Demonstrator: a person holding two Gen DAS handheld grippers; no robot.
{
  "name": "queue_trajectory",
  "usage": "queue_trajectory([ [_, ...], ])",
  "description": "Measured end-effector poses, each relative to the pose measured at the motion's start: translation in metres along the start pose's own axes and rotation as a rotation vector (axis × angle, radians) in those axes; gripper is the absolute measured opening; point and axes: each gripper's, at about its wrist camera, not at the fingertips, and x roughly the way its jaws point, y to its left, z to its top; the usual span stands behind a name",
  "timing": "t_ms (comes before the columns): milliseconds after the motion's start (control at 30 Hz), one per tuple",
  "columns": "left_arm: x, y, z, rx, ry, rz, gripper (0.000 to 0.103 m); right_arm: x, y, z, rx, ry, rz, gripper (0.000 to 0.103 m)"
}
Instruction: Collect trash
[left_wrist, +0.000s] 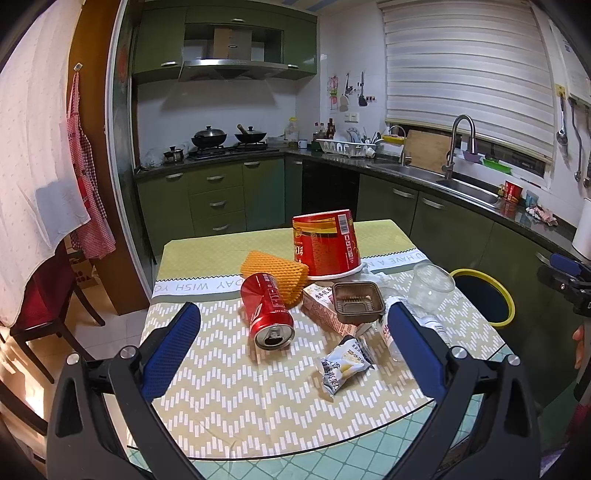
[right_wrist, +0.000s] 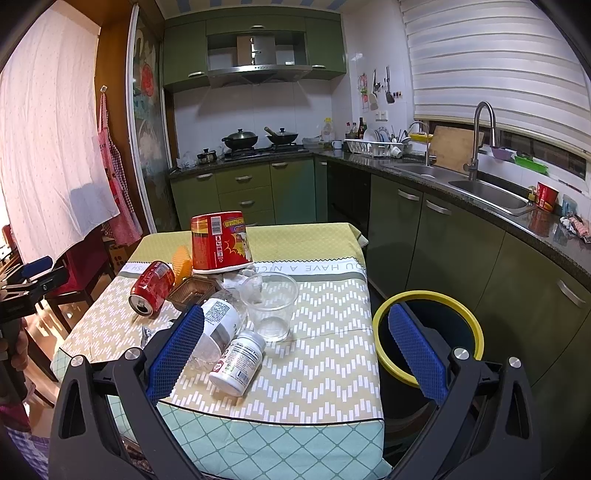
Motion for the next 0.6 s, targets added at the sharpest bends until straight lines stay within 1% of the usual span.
queue_trajectory([
  [600, 0.0006, -0.0012, -0.0012, 0.000, 0.002, 0.000, 0.097, 0.0032, 0.0003, -0.0014, 0.002, 0.007, 0.000, 0.099],
])
